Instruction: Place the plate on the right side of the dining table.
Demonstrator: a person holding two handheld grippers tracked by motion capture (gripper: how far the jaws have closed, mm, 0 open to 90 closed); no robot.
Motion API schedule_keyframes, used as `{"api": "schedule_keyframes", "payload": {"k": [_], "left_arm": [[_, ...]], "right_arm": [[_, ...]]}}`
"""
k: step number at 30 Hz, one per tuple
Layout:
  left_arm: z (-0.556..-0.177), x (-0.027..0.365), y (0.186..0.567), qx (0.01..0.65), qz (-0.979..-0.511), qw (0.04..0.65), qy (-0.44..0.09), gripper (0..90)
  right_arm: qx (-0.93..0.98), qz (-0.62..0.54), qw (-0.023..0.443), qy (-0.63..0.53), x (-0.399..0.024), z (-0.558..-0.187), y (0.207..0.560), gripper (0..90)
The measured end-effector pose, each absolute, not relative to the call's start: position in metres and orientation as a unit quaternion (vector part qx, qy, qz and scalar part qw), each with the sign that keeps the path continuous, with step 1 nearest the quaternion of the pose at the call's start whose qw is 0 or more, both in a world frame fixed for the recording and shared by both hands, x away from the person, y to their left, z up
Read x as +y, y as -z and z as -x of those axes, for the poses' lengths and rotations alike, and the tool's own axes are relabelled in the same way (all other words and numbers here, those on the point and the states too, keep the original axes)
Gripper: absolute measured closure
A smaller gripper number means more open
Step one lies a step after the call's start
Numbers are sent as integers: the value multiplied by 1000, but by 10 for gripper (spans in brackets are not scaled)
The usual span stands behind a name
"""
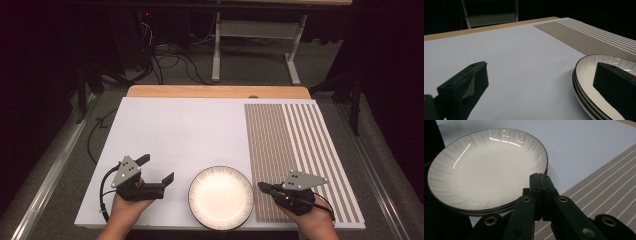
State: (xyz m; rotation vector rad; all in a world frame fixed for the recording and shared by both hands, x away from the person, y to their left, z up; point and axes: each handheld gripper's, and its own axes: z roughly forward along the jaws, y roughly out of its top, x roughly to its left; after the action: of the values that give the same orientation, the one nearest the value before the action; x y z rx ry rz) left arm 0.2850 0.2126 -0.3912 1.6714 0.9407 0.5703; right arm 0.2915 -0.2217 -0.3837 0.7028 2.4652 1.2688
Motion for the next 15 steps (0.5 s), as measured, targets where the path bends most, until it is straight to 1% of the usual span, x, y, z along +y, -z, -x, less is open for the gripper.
{"api": "schedule_keyframes", "payload": {"k": [8,15], "left_arm": [[-285,213,391,395,-703,540,-240,5],[-285,213,391,394,-703,541,-240,4]], "right_arm": [[872,-232,118,-413,-212,-290,390,900],[880,-224,120,-401,-207,-290,393,900]]}}
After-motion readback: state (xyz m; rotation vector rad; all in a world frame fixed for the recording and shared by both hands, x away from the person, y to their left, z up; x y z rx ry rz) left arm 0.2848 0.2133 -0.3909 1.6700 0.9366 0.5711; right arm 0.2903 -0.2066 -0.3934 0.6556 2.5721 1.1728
